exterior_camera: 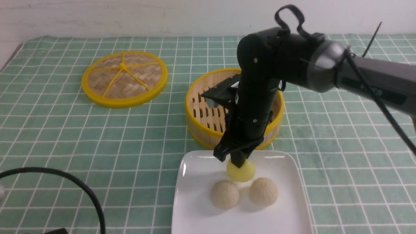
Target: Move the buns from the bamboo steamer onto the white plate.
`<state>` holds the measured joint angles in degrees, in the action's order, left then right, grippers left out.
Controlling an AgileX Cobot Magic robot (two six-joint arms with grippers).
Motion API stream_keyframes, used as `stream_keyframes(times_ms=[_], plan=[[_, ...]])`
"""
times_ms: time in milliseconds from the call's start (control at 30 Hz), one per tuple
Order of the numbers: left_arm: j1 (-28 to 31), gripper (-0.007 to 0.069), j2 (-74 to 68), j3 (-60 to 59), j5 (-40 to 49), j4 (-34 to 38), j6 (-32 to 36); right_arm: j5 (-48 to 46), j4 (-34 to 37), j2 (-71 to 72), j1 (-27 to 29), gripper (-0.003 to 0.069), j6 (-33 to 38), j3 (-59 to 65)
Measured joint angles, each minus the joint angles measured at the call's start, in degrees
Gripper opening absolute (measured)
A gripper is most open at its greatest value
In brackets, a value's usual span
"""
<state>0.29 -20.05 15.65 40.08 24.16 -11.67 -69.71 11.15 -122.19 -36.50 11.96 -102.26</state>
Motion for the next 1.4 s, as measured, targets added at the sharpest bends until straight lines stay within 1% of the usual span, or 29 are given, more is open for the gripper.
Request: stream_keyframes(times_ms=[33, 67, 200, 367, 400, 433, 467, 500, 600, 700, 800, 933, 967, 1067, 1167, 1200, 1233, 1267, 1333, 1367, 1400], plan=[[0.0, 0.0133, 0.0, 0.0, 0.0, 0.0, 0.0, 0.0, -0.18, -0.32, -0.06, 0.0038, 0.0, 0.0], [0.0, 0.0136, 0.0, 0.0, 0.0, 0.0, 0.0, 0.0, -0.74, -1.28, -0.13, 0.0057, 0.22, 0.0], [0.0, 0.0139, 0.0, 0.0, 0.0, 0.0, 0.0, 0.49, -1.79, -2.18, -0.23, 0.016, 0.45, 0.0], [0.0, 0.0146, 0.0, 0.0, 0.0, 0.0, 0.0, 0.31, -2.45, -2.3, -0.23, 0.0407, 0.11, -0.26], [0.0, 0.0146, 0.0, 0.0, 0.0, 0.0, 0.0, 0.01, -2.45, -2.3, -0.23, 0.0436, -0.19, -0.66], [0.0, 0.0146, 0.0, 0.0, 0.0, 0.0, 0.0, -0.04, -2.45, -2.3, -0.23, 0.0442, -0.26, -0.66], [0.0, 0.0146, 0.0, 0.0, 0.0, 0.0, 0.0, -0.11, -2.85, -2.24, -0.23, 0.0482, -1.1, -1.34], [0.0, 0.0148, 0.0, 0.0, 0.0, 0.0, 0.0, -0.11, -3.12, -1.74, -0.23, 0.0507, -1.92, -1.69], [0.0, 0.0148, 0.0, 0.0, 0.0, 0.0, 0.0, -0.11, -3.52, 0.14, -0.23, 0.0533, -2.99, -1.83], [0.0, 0.0148, 0.0, 0.0, 0.0, 0.0, 0.0, -0.22, -4.44, 3.22, -0.23, 0.0538, -4.32, -1.83], [0.0, 0.015, 0.0, 0.0, 0.0, 0.0, 0.0, -0.29, -6.14, 8.08, -0.23, 0.0515, -6.63, -1.88], [0.0, 0.0158, 0.0, 0.0, 0.0, 0.0, 0.0, -0.65, -7.24, 16.39, -0.23, 0.044, -8.84, -1.88], [0.0, 0.0159, 0.0, 0.0, 0.0, 0.0, 0.0, -0.63, -7.37, 19.64, -0.23, 0.04, -8.98, -1.43], [0.0, 0.016, 0.0, 0.0, 0.17, 0.0, 0.0, -0.74, -7.37, 27.8, -0.23, 0.0315, -8.98, 1.01], [0.0, 0.0162, 0.0, 0.0, 0.24, 0.0, 0.0, -1.25, -7.53, 40.5, -0.23, 0.0195, -9.03, 7.72], [0.0, 0.0162, 0.0, 0.0, 0.24, 0.0, 0.0, -1.49, -7.57, 43.71, -0.23, 0.0166, -9.03, 9.76], [0.0, 0.0162, 0.0, 0.0, 0.24, 0.0, 0.0, -1.49, -7.57, 44.56, -0.23, 0.0159, -9.03, 10.28], [0.0, 0.0162, 0.0, 0.0, 0.3, 0.0, 0.0, -1.77, -7.49, 51.34, -0.23, 0.0099, -9.03, 14.91], [0.0, 0.0162, 0.0, 0.0, 0.35, 0.0, 0.0, -1.34, -6.83, 60.53, -0.23, 0.0042, -9.03, 21.9], [0.0, 0.0162, 0.0, 0.0, 0.35, 0.0, 0.0, -1.12, -6.7, 61.47, -0.23, 0.0042, -9.03, 22.7], [0.0, 0.0162, 0.0, 0.0, 0.35, 0.0, 0.0, 3.03, -5.48, 68.25, -0.23, 0.0006, -9.03, 28.88]])
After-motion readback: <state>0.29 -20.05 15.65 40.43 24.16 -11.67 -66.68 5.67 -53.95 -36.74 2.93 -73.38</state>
